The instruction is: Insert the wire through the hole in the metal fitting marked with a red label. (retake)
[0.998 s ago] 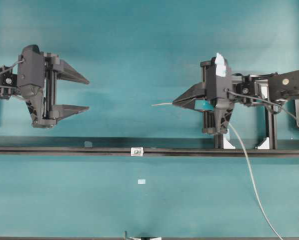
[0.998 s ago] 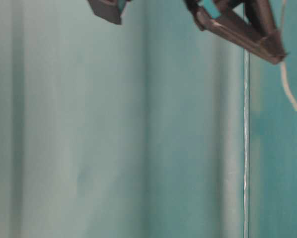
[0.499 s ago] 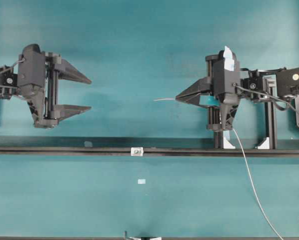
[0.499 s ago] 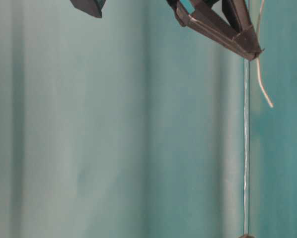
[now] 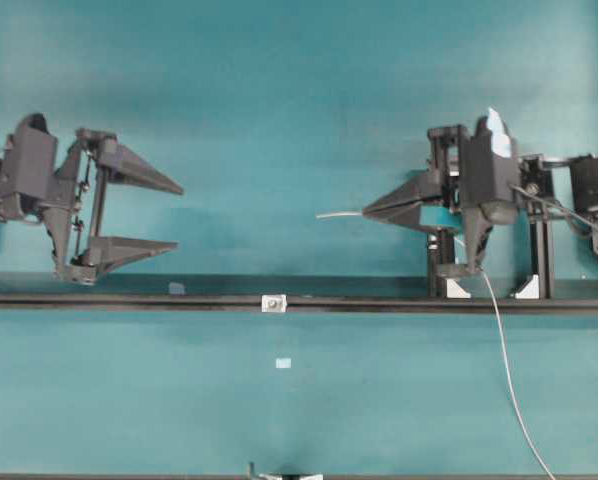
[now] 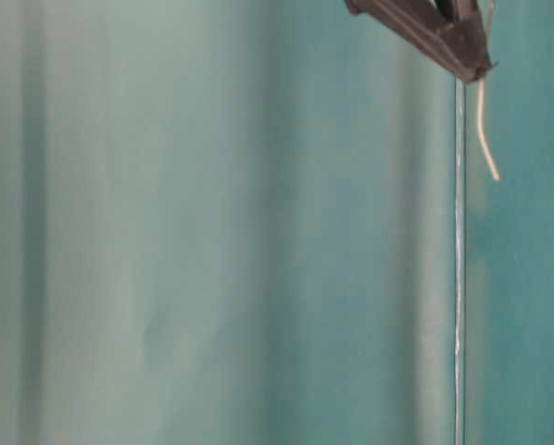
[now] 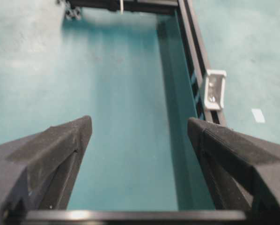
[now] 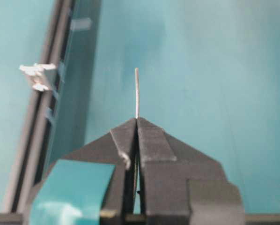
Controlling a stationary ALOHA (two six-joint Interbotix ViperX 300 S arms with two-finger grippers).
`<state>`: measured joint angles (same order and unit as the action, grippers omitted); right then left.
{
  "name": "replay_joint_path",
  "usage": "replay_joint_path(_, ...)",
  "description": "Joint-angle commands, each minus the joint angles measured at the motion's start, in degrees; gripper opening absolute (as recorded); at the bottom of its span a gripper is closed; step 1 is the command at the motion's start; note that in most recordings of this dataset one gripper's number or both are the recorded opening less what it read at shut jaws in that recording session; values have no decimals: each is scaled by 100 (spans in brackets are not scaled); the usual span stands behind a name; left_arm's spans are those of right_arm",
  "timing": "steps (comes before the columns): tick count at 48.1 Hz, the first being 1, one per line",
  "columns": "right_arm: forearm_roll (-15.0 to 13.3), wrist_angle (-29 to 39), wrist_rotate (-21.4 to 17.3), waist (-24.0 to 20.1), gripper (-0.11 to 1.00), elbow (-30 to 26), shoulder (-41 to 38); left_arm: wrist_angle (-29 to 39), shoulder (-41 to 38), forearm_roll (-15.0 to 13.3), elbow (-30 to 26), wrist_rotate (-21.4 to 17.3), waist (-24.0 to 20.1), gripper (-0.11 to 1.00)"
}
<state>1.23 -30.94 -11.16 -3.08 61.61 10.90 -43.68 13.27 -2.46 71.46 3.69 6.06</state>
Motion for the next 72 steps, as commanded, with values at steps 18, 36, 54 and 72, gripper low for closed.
replay_joint_path(18,677,-1345,475,-861,2,79,-738,-1890,-1978,-18,-589,70,563,57)
replay_joint_path(36,2180,-1942,1617,-1793,2,-176,-1239,-2320,-2602,-53,-888,70,853,57)
replay_joint_path(54,3199,-2769,1898,-2566,2,-422,-2048,-2443,-2830,-62,-967,70,993,57)
replay_joint_path(72,3428,-3050,1898,-2725,2,-642,-2593,-2558,-2909,-62,-993,18,1002,57)
